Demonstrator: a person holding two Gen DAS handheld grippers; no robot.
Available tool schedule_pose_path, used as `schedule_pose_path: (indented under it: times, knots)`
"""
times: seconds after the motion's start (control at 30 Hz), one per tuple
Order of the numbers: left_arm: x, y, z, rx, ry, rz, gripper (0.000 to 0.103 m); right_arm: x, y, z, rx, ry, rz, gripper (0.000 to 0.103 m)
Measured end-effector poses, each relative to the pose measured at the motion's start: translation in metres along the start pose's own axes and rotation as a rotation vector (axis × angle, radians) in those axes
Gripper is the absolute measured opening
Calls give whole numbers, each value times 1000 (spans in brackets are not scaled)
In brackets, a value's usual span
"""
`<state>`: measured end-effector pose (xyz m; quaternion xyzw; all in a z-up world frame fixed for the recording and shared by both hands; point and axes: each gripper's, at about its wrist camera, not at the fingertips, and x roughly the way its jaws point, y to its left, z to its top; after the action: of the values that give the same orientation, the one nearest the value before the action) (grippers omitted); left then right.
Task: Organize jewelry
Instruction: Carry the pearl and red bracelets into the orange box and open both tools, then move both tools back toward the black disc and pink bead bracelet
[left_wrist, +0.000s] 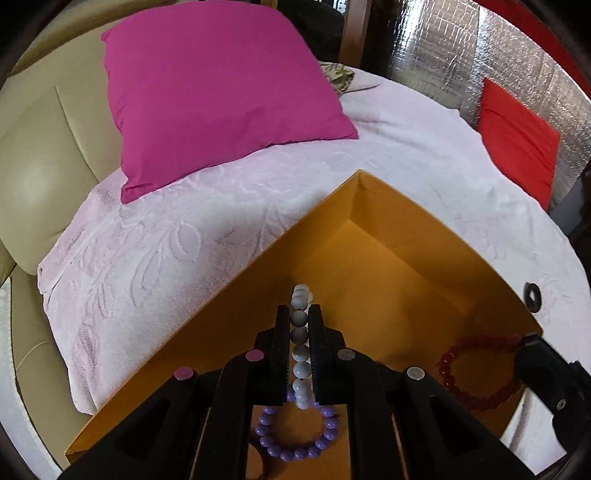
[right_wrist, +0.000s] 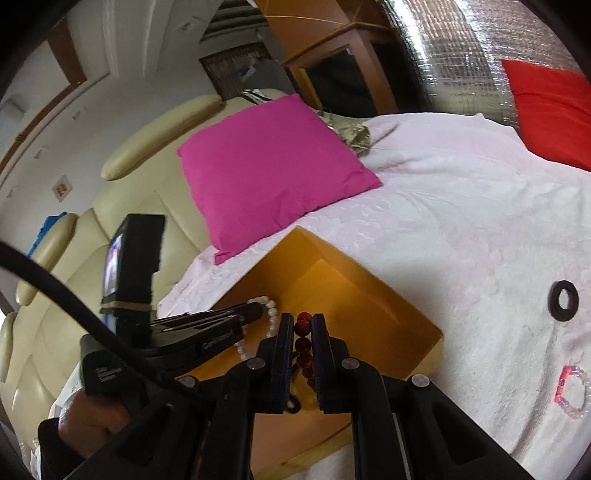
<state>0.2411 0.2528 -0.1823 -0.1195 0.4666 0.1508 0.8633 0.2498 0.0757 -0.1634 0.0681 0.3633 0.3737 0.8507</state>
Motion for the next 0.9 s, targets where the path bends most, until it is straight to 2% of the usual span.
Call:
schedule_pose_path:
  times: [0.1, 0.17, 0.27, 0.3, 0.4, 0.43, 0.53, 0.6, 0.67, 0.9]
  knots:
    - [2, -3, 1, 13, -4, 11, 10, -3, -4, 2, 21, -10, -14, 13]
    - [1, -4, 2, 16, -16, 22, 15, -7, -8, 4, 38, -22, -5, 13]
    - [-7, -6, 4, 18, -67, 53, 37, -16, -15, 8, 58, -53, -8, 13]
    - [-11, -8, 4, 20, -88, 68, 48, -21, -18, 10, 69, -64, -7, 13]
    - [-30, -19, 4, 26, -174, 120, 56, -37, -29, 13, 97, -94, -23, 13]
    - [-35, -22, 4, 24, -190, 128, 64, -44, -35, 14, 106, -105, -36, 13]
    - [-58, -40, 0, 26, -280, 147, 68, -60, -47, 15, 129, -121, -66, 13]
    - [-72, -55, -4, 41, -327, 154, 74, -72, -59, 13, 159, -126, -84, 20]
    - [-84, -70, -8, 59, -369, 155, 78, -83, -68, 9, 173, -129, -109, 33]
    - [-108, -120, -27, 158, -444, 137, 80, -120, -99, -7, 184, -109, -221, 34]
